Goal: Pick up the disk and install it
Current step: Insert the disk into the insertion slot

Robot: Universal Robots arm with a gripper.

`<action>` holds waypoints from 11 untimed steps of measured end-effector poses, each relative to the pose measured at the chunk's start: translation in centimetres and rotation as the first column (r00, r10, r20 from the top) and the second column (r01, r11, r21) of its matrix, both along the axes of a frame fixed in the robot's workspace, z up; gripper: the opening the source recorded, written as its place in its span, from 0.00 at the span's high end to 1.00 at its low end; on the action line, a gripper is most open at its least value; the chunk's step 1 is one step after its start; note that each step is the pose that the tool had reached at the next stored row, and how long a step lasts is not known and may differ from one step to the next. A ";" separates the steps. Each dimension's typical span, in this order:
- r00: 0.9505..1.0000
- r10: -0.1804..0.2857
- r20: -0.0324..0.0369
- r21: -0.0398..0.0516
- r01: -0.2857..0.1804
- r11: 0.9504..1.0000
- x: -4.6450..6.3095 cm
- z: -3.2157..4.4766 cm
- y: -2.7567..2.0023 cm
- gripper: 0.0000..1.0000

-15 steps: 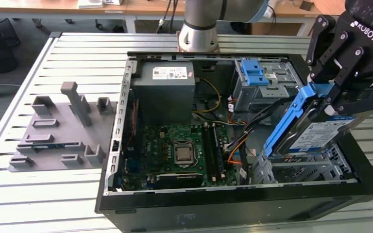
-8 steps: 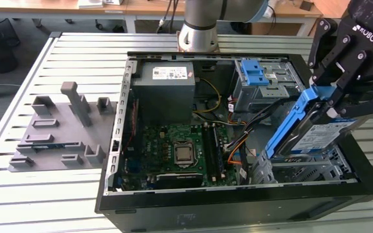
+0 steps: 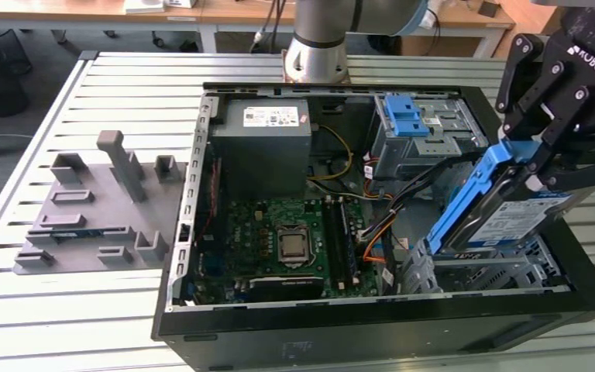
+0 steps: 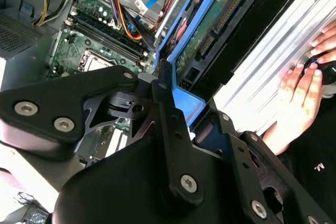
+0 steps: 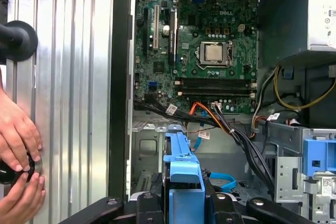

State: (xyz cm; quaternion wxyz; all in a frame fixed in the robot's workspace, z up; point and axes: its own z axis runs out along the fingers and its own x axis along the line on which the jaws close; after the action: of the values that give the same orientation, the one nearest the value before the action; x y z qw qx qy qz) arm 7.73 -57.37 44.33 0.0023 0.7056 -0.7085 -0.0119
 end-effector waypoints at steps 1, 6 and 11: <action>1.000 -0.001 0.000 0.000 0.001 1.000 0.0 -0.03 0.00 0.64; 1.000 -0.003 0.000 0.000 0.003 1.000 0.0 -0.24 -0.02 0.64; 1.000 -0.004 0.000 0.000 0.004 1.000 0.0 -0.48 -0.07 0.64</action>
State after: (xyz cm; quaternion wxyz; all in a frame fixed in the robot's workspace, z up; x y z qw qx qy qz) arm 7.75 -57.44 43.85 0.0023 0.7043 -0.7098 -0.0118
